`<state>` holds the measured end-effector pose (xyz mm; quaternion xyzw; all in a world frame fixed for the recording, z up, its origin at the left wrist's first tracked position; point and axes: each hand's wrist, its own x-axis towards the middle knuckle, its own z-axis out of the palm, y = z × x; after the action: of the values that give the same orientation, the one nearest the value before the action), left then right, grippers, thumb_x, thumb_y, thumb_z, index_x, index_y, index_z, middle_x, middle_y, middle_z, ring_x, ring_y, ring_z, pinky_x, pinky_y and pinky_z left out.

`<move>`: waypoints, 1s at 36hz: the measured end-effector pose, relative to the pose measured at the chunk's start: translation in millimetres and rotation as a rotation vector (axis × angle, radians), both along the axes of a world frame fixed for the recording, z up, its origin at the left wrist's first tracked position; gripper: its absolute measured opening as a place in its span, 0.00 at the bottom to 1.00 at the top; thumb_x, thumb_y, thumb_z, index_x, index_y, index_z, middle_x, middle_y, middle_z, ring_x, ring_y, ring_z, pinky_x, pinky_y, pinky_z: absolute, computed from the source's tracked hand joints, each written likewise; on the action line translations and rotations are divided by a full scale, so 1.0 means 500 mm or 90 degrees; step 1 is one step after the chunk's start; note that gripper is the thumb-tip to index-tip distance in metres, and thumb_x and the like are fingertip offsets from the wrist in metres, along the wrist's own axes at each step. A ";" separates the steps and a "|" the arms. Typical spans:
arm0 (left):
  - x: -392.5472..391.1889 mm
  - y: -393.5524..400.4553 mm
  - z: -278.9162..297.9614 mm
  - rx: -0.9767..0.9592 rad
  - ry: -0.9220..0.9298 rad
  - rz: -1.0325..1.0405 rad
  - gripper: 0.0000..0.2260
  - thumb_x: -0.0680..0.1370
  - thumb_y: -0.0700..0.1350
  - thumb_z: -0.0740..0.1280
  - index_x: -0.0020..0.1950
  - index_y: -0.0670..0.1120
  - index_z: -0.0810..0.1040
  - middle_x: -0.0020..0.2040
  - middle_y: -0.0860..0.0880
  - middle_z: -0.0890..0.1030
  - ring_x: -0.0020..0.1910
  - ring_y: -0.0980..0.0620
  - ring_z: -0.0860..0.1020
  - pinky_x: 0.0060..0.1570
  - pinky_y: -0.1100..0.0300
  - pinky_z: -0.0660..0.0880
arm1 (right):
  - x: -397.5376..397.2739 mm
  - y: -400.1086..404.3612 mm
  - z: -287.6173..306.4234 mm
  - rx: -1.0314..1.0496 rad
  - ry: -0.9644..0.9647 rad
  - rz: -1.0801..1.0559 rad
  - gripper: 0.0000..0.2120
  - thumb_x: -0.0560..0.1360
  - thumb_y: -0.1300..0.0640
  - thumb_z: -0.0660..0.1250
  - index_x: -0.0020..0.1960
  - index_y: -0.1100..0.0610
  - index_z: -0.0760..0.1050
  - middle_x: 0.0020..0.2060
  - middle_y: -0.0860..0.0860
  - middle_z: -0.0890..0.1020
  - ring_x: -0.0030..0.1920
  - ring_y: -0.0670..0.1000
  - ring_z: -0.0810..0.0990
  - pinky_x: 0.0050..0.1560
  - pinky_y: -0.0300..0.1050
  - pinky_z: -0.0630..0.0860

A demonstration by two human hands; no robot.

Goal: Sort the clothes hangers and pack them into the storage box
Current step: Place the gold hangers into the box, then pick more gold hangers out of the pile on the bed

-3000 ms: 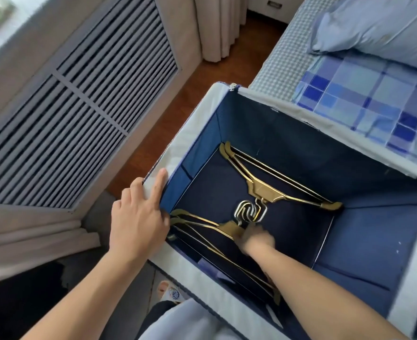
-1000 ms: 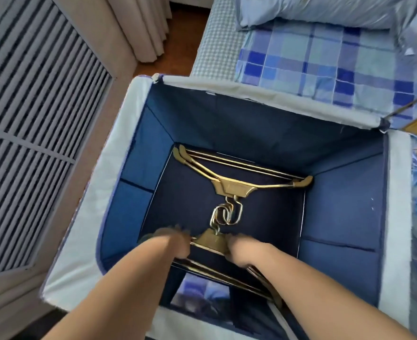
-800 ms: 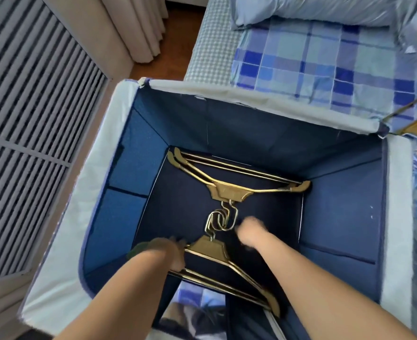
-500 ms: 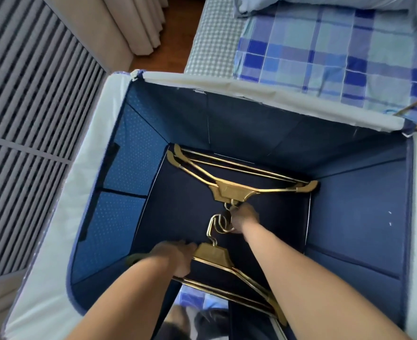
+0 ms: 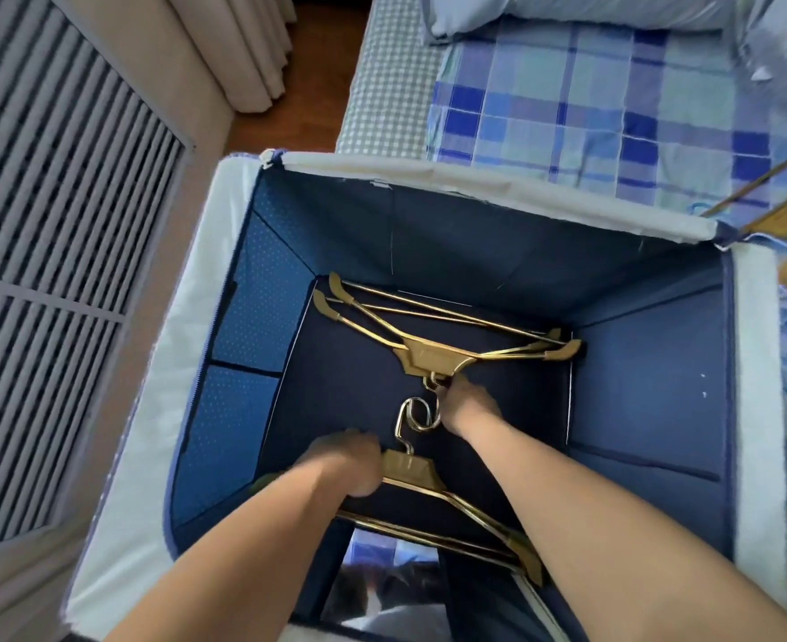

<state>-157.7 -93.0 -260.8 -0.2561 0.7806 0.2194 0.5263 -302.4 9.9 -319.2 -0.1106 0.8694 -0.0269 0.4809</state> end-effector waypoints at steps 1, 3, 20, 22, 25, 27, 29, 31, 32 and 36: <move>-0.005 -0.007 0.016 -0.005 0.012 0.000 0.15 0.80 0.45 0.62 0.67 0.47 0.75 0.61 0.46 0.79 0.57 0.43 0.79 0.54 0.50 0.78 | -0.008 0.000 0.017 0.002 0.012 -0.005 0.17 0.84 0.47 0.55 0.65 0.55 0.73 0.60 0.56 0.79 0.60 0.58 0.79 0.47 0.47 0.71; -0.015 -0.021 0.045 -0.007 0.047 0.018 0.14 0.80 0.48 0.63 0.64 0.47 0.78 0.57 0.47 0.81 0.53 0.46 0.80 0.52 0.52 0.79 | -0.023 0.000 0.049 0.003 0.031 -0.009 0.15 0.84 0.49 0.57 0.63 0.55 0.75 0.59 0.56 0.79 0.58 0.58 0.79 0.46 0.46 0.70; 0.004 0.009 0.373 0.093 0.448 0.088 0.11 0.84 0.45 0.61 0.62 0.50 0.81 0.58 0.49 0.83 0.48 0.53 0.80 0.54 0.59 0.79 | 0.043 0.165 0.484 -0.410 0.179 -0.309 0.08 0.81 0.55 0.62 0.45 0.50 0.77 0.41 0.47 0.82 0.39 0.49 0.85 0.48 0.52 0.81; -0.022 0.054 0.408 0.113 0.482 0.057 0.11 0.84 0.45 0.61 0.61 0.49 0.82 0.57 0.49 0.83 0.50 0.51 0.81 0.53 0.58 0.77 | 0.056 0.213 0.522 -0.429 0.240 -0.345 0.09 0.81 0.56 0.63 0.43 0.47 0.76 0.40 0.45 0.82 0.37 0.47 0.84 0.47 0.49 0.81; -0.057 0.129 0.456 0.165 0.536 0.038 0.13 0.83 0.45 0.62 0.66 0.50 0.80 0.59 0.49 0.83 0.56 0.51 0.81 0.56 0.60 0.74 | 0.061 0.307 0.562 -0.435 0.324 -0.431 0.11 0.79 0.59 0.63 0.41 0.47 0.76 0.36 0.46 0.81 0.36 0.51 0.83 0.42 0.50 0.78; -0.075 0.179 0.481 0.200 0.569 0.029 0.13 0.82 0.44 0.63 0.65 0.50 0.81 0.53 0.49 0.84 0.56 0.50 0.81 0.53 0.61 0.71 | 0.069 0.387 0.576 -0.417 0.381 -0.489 0.11 0.77 0.60 0.64 0.39 0.48 0.77 0.35 0.48 0.81 0.38 0.56 0.83 0.41 0.53 0.77; -0.086 0.213 0.487 0.226 0.572 0.020 0.12 0.82 0.43 0.64 0.63 0.49 0.82 0.46 0.51 0.82 0.51 0.50 0.82 0.50 0.61 0.71 | 0.084 0.467 0.572 -0.385 0.391 -0.547 0.10 0.79 0.60 0.63 0.41 0.49 0.76 0.39 0.50 0.83 0.40 0.56 0.84 0.43 0.52 0.80; -0.093 0.248 0.491 0.235 0.563 -0.033 0.11 0.82 0.42 0.63 0.61 0.47 0.82 0.45 0.51 0.82 0.51 0.47 0.82 0.50 0.58 0.73 | 0.114 0.551 0.564 -0.344 0.389 -0.617 0.09 0.79 0.57 0.63 0.43 0.49 0.77 0.39 0.50 0.84 0.42 0.55 0.85 0.48 0.56 0.81; -0.094 0.268 0.496 0.234 0.559 -0.063 0.11 0.82 0.42 0.63 0.59 0.48 0.82 0.46 0.49 0.83 0.51 0.46 0.82 0.51 0.56 0.75 | 0.133 0.593 0.560 -0.323 0.397 -0.649 0.08 0.79 0.57 0.63 0.42 0.50 0.78 0.38 0.50 0.84 0.42 0.55 0.85 0.50 0.57 0.82; -0.111 0.329 0.515 0.274 0.539 -0.080 0.11 0.81 0.42 0.62 0.57 0.53 0.81 0.38 0.50 0.83 0.39 0.53 0.81 0.36 0.67 0.73 | 0.194 0.725 0.549 -0.247 0.401 -0.743 0.11 0.78 0.62 0.63 0.39 0.54 0.78 0.39 0.54 0.84 0.42 0.55 0.86 0.46 0.55 0.82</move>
<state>-213.2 71.4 -3.1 0.0183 0.8773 0.4285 0.2154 -205.5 372.6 -44.5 0.2889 0.8643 -0.4032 0.0835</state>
